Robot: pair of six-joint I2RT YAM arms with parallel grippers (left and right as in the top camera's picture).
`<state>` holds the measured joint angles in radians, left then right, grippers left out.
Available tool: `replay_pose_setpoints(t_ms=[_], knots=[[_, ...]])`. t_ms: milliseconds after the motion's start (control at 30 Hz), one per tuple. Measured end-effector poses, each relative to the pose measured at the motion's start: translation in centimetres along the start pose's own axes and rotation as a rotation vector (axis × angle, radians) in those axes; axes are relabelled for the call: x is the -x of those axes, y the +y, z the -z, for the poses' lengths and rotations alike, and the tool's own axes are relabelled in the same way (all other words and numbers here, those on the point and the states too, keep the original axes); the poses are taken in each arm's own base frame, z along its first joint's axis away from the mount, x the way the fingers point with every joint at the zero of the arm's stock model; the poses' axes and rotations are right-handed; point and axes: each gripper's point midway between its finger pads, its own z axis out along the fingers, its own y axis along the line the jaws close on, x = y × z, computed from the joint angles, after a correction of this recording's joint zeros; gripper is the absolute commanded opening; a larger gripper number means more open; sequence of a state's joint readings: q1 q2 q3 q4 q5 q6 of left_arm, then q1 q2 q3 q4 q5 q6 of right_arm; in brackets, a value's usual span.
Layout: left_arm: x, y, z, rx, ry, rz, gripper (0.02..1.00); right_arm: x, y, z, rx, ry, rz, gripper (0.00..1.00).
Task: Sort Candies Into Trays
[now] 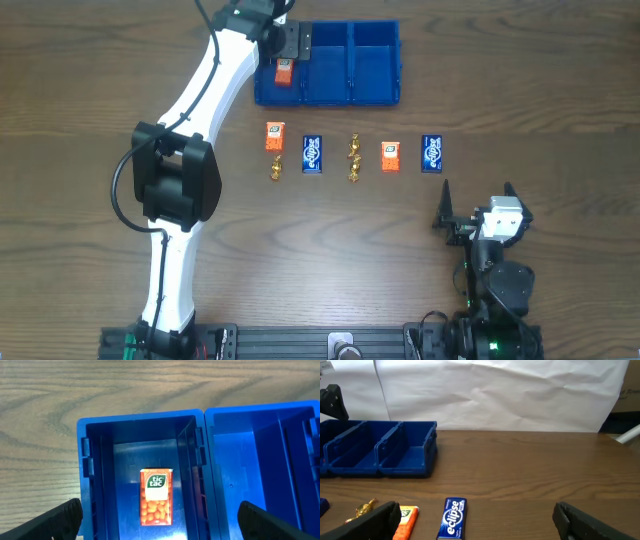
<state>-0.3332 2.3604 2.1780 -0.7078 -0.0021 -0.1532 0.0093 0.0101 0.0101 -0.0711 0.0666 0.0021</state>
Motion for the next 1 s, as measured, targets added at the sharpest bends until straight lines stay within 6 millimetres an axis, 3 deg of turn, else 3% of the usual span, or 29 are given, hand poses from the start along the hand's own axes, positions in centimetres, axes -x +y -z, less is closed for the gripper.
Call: replay_pose_setpoints(t_ms=[100, 167, 233, 267, 300, 367, 433, 500, 567, 633, 800, 1000], knots=[[-0.1, 0.0, 0.5, 0.002, 0.008, 0.012, 0.998, 0.0, 0.0, 0.0, 0.0, 0.0, 0.0, 0.998], [-0.4, 0.0, 2.8, 0.005, 0.031, 0.026, 0.998, 0.0, 0.0, 0.0, 0.0, 0.0, 0.0, 0.998], [0.2, -0.1, 8.0, -0.001, 0.018, 0.042, 0.998, 0.0, 0.0, 0.0, 0.0, 0.0, 0.0, 0.998], [1.7, -0.6, 12.6, -0.02, -0.051, 0.049, 0.998, 0.0, 0.0, 0.0, 0.0, 0.0, 0.0, 0.998], [2.4, -1.0, 15.6, -0.036, -0.112, 0.049, 0.998, 0.0, 0.0, 0.0, 0.0, 0.0, 0.0, 0.998], [1.5, -1.5, 18.6, -0.049, -0.159, 0.055, 0.998, 0.0, 0.0, 0.0, 0.0, 0.0, 0.0, 0.998], [-2.0, -1.7, 17.9, -0.048, -0.117, 0.052, 0.998, 0.0, 0.0, 0.0, 0.0, -0.001, 0.0, 0.998], [-7.4, -1.4, 14.0, -0.014, 0.005, 0.037, 0.998, 0.0, 0.0, 0.0, 0.0, 0.0, 0.0, 0.998], [-11.4, -1.5, 11.2, 0.022, 0.091, 0.017, 0.998, 0.0, 0.0, 0.0, 0.0, 0.0, 0.0, 0.998], [-12.9, -1.9, 9.8, 0.027, 0.104, 0.01, 0.998, 0.0, 0.0, 0.0, 0.0, 0.0, 0.0, 0.998], [-15.5, -0.8, 7.6, 0.048, 0.125, 0.039, 0.998, 0.0, 0.0, 0.0, 0.0, 0.0, 0.0, 0.998], [-16.4, -0.6, 5.5, 0.049, 0.121, 0.046, 0.998, 0.0, 0.0, 0.0, 0.0, 0.0, 0.0, 0.998]])
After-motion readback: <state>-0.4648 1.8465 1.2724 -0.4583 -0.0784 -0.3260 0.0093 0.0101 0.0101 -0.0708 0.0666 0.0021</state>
